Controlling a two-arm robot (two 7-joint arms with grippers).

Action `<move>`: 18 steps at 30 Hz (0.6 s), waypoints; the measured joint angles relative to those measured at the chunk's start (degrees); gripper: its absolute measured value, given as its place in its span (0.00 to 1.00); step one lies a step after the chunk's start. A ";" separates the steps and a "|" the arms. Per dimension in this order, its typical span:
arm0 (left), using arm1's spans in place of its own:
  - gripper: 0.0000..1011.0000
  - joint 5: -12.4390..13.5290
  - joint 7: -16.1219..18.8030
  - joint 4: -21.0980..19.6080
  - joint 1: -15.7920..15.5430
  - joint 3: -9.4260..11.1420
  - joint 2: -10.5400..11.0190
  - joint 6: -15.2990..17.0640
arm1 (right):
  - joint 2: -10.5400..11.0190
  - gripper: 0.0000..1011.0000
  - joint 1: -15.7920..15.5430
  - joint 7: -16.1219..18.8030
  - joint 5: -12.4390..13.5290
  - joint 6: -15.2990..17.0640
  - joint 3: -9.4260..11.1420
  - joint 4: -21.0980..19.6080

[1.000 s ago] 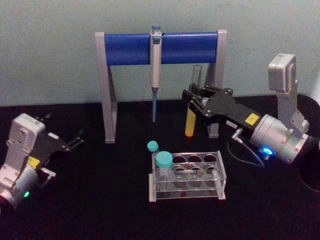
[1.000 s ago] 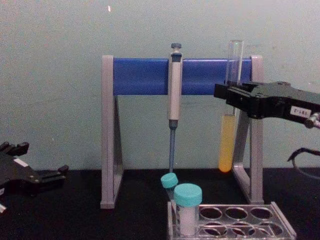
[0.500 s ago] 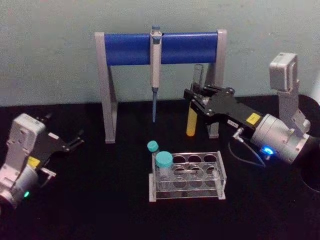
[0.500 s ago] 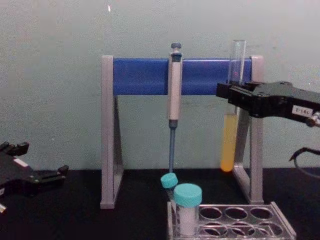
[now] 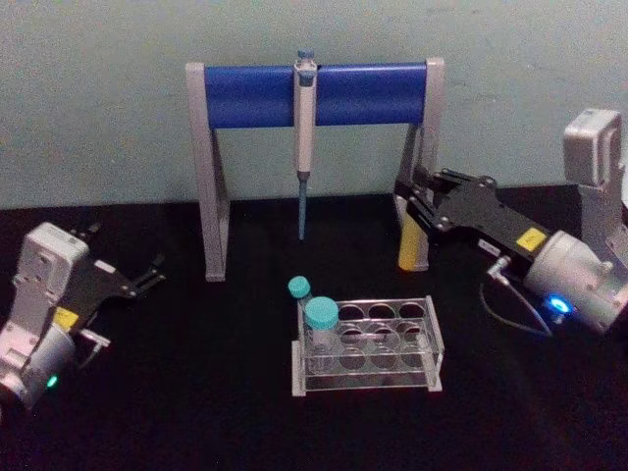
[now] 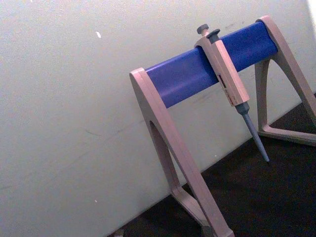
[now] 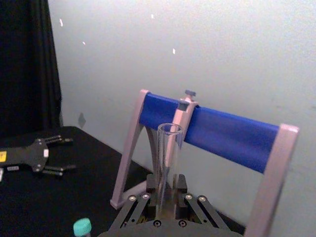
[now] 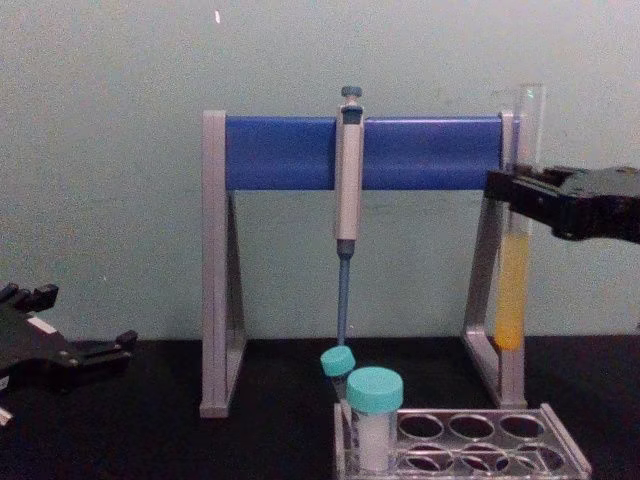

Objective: Pick up the test tube from the test tube rack, shake it, then place it back into the test tube rack.

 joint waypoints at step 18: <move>1.00 0.00 0.00 0.00 0.00 0.00 0.00 0.00 | 1.44 0.23 -3.48 2.34 0.89 2.29 -1.11 -4.70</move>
